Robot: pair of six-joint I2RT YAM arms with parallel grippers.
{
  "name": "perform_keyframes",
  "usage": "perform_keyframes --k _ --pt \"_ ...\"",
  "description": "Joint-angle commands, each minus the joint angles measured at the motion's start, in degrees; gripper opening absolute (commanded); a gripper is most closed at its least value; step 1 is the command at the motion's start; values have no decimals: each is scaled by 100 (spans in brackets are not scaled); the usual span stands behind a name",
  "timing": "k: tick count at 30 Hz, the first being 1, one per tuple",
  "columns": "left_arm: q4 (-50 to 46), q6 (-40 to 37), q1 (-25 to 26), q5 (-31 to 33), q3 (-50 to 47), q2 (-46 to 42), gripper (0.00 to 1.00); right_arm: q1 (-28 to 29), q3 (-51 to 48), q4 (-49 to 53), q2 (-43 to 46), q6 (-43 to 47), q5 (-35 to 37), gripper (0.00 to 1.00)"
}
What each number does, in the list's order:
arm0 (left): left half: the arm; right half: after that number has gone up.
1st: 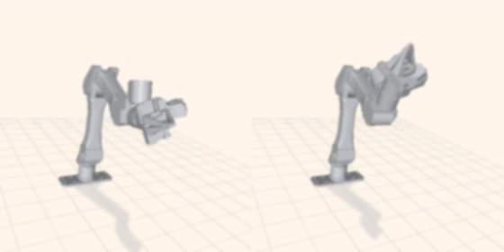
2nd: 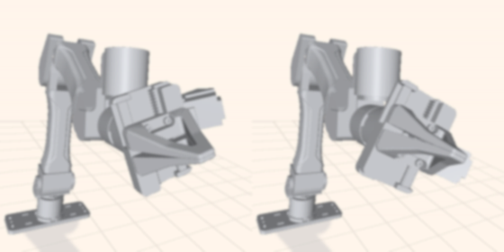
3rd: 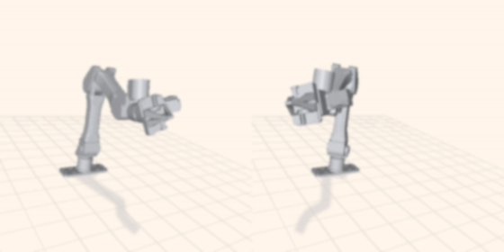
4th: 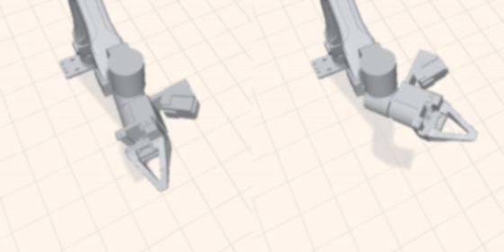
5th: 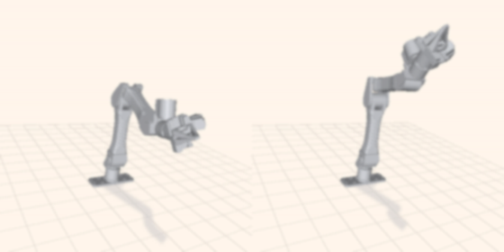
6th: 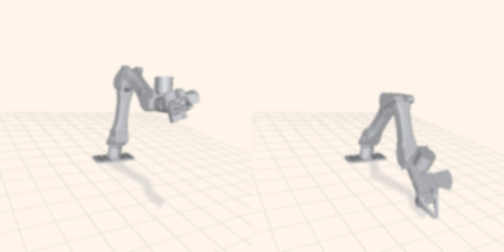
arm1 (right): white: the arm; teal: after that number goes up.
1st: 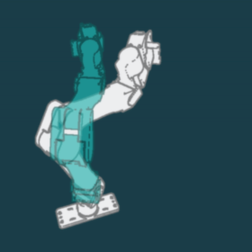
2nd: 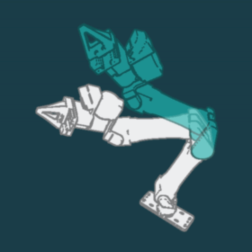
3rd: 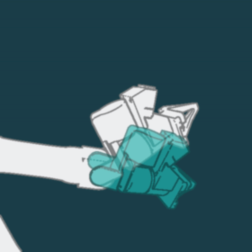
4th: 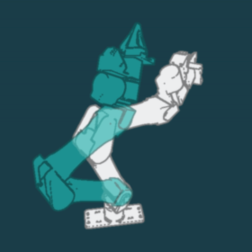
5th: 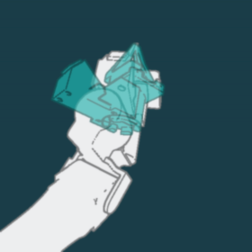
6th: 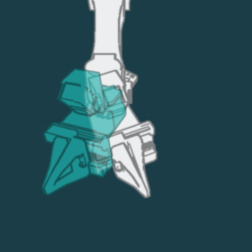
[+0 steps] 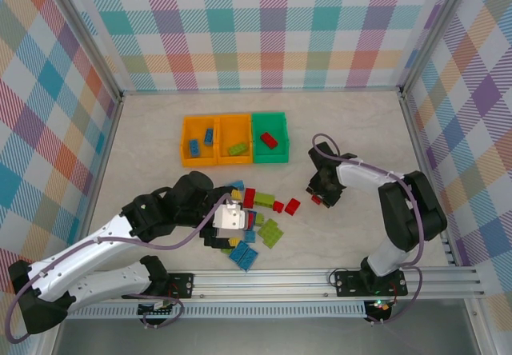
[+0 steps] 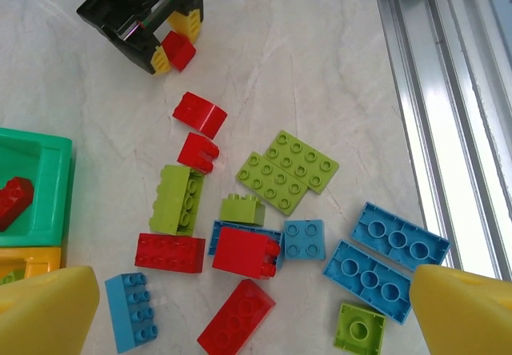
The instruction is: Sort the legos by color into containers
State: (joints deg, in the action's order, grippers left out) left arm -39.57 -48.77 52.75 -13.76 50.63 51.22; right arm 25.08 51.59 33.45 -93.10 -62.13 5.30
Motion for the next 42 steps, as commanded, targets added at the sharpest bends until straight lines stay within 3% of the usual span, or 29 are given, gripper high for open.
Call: perform_keyframes --k 1,6,12,18,26,30,36,42 --pt "-63 -239 69 120 -71 -124 100 -33 -119 24 353 122 53 34" --pt "187 -229 73 438 -176 -290 100 190 73 -29 1139 650 475 21" --pt "716 -167 69 1070 -386 -692 100 1095 695 -958 1448 2267 713 20" --pt "1099 -118 61 2113 -547 -868 100 1280 1536 -1922 619 3767 -352 20" --pt "916 -99 60 2581 -466 -776 100 1188 2808 -2048 -1093 4385 420 22" --pt "959 -192 60 2715 -575 -684 100 940 3085 -2376 -1684 4445 685 28" --pt "872 -249 62 2609 -613 -411 100 823 3611 -2056 -2062 4657 288 57" --pt "1344 -12 -35 2504 -809 -509 100 823 3440 -1918 -1479 4641 62 58"
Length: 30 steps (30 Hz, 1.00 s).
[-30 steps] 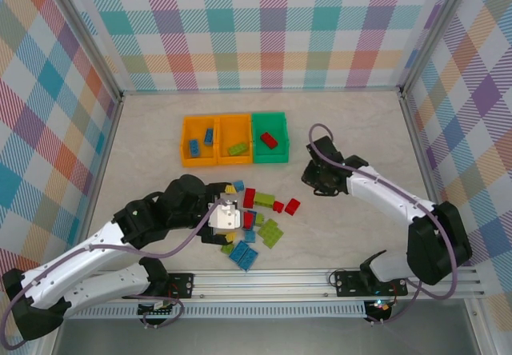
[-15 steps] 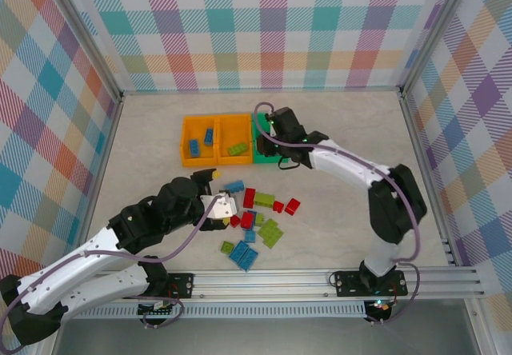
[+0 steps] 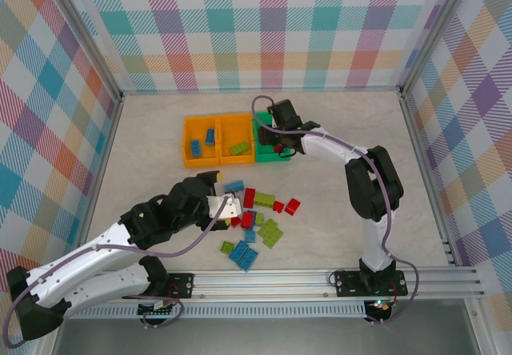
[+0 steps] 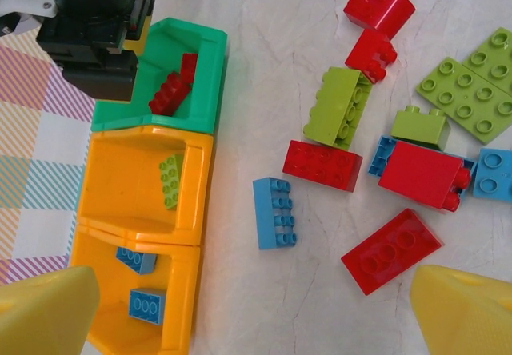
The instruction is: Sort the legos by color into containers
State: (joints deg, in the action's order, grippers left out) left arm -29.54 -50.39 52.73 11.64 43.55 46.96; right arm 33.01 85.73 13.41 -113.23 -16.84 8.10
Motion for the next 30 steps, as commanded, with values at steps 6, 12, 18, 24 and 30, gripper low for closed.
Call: perform_keyframes --k 6,12,18,24,30 --pt "1064 1376 -437 213 -4 137 100 30 -892 80 1995 102 -1221 61" --pt "924 4476 -534 1197 895 907 100 30 -2177 245 3788 38 -1984 88" --pt "36 6571 -620 1405 1613 2262 100 30 -3133 340 5298 69 -3245 100" --pt "-1178 5512 -990 657 2105 3583 97 30 -3667 717 5894 129 -3994 100" --pt "-2099 4460 -1200 838 2720 5161 97 30 -3913 579 6120 38 -3720 100"
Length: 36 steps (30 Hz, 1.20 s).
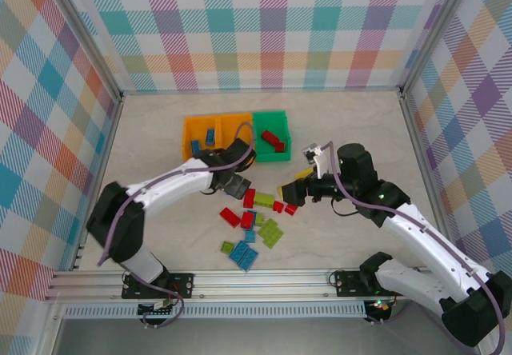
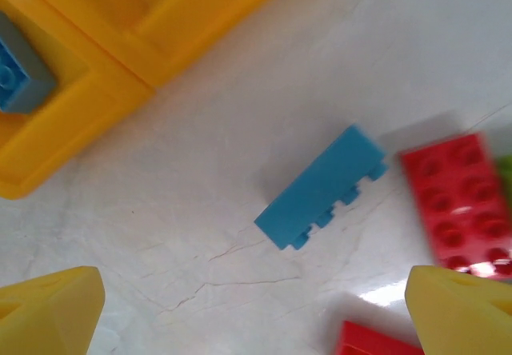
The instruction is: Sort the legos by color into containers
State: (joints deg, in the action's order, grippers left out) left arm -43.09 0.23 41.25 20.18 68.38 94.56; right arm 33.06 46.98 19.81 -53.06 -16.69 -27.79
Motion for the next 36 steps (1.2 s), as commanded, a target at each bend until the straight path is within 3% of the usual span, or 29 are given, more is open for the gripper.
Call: perform_keyframes --k 1,4,12,16,21,27,36 --pt "-736 -700 -105 -58 305 609 97 25 -3 -74 81 38 -111 100" --pt "-621 -829 -239 -212 508 1069 94 25 100 0 -19 102 -100 100" --pt "-190 -1142 -469 -1033 782 1609 70 25 89 121 -143 74 -41 100" --pt "-152 -1206 -607 -1429 886 1696 48 25 92 256 -185 60 1 100" --pt "-112 -1239 -672 -1623 882 1713 38 25 116 334 -204 83 29 100" --pt "-9 -1037 -672 -1803 759 1509 14 25 474 931 -553 481 238 100" --pt "407 -44 -822 -1529 843 31 20 26 515 822 -557 376 234 100"
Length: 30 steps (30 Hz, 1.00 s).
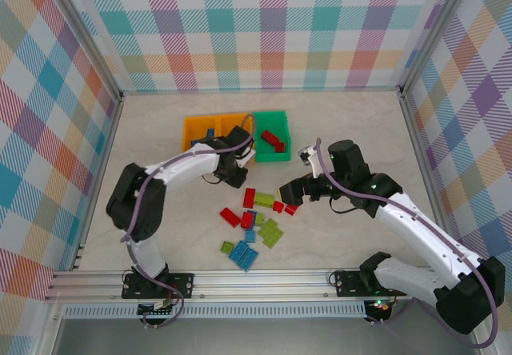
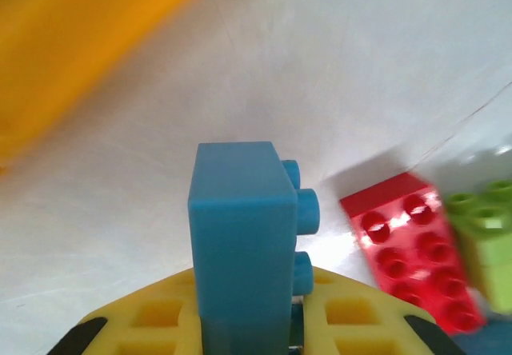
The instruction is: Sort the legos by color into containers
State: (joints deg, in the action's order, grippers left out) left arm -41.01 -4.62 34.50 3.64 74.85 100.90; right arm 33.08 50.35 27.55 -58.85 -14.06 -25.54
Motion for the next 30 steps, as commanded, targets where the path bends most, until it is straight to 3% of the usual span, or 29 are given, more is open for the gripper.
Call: perform_keyframes --k 1,4,9,13,19,25,30 --pt "212 549 -283 230 295 -677 20 23 169 57 23 98 13 100" --pt "348 836 -810 452 538 -667 20 23 136 42 65 33 70 100" --pt "677 1300 -1679 97 919 -87 19 23 98 92 201 -44 119 100" --pt "826 1526 -1897 313 1234 452 19 23 130 248 299 -69 177 100" --pt "861 1666 -2018 492 1551 882 35 23 139 347 339 -182 289 100" --pt "1050 1710 -2018 266 1179 227 49 32 95 403 142 80 692 100" --pt "1268 1908 -1881 -509 381 -1030 56 159 -42 418 -170 607 1261 97"
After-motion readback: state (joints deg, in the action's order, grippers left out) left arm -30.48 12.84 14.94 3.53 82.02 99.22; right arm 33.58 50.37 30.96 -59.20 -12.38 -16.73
